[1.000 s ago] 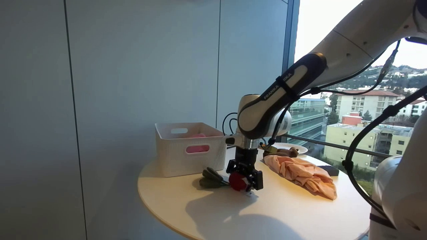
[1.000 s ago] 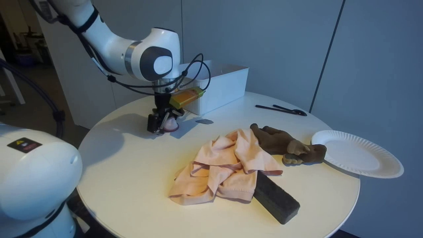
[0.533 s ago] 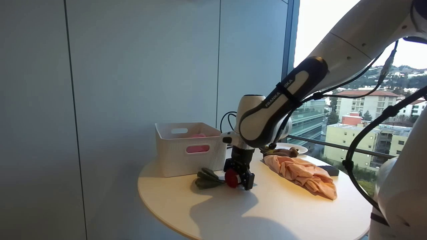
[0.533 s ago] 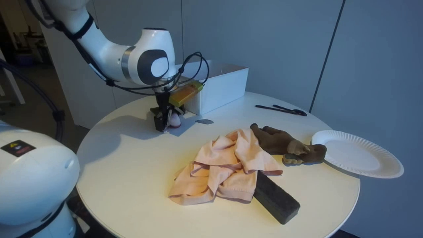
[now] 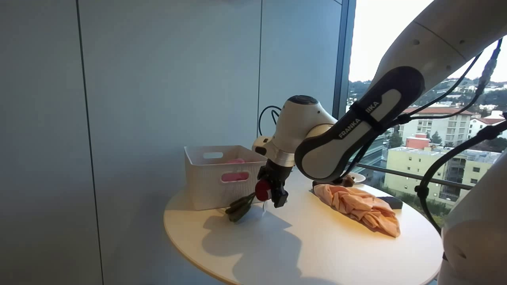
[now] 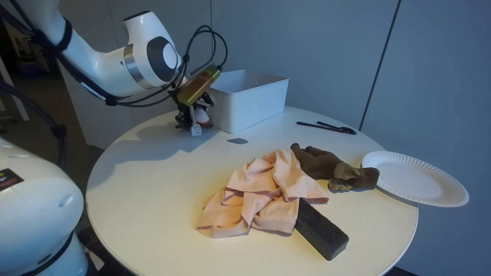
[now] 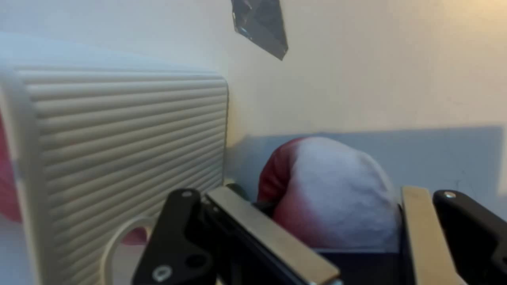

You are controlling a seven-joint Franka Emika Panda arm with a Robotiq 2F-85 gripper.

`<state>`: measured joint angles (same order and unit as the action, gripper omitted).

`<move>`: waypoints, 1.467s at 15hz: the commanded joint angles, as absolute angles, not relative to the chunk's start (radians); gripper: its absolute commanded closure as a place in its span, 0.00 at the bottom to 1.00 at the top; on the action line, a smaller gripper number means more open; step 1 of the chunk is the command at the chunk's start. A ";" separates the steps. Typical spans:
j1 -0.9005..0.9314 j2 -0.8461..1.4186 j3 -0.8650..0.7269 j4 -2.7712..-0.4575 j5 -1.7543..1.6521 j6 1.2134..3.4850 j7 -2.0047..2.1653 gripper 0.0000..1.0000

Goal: Put all the clothing and two plush toys into the basket

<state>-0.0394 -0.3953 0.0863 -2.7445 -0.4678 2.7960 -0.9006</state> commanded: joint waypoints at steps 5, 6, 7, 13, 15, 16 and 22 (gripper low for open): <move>-0.122 -0.608 0.181 -2.750 -0.683 2.836 -0.473 0.91; -0.142 -0.618 0.195 -2.751 -0.700 2.856 -0.417 0.91; -0.169 -0.619 0.211 -2.744 -0.734 2.888 -0.357 0.92; -0.490 -0.615 0.481 -2.650 -0.888 3.108 0.007 0.92; -0.622 -0.631 0.626 -2.579 -0.891 3.141 0.115 0.91; -0.701 -0.638 0.710 -2.533 -0.891 3.154 0.166 0.91; -1.124 -0.645 1.111 -2.239 -0.869 3.029 0.490 0.90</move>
<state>-0.9268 -0.6431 0.9613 -2.3813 -0.8584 3.0943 0.3480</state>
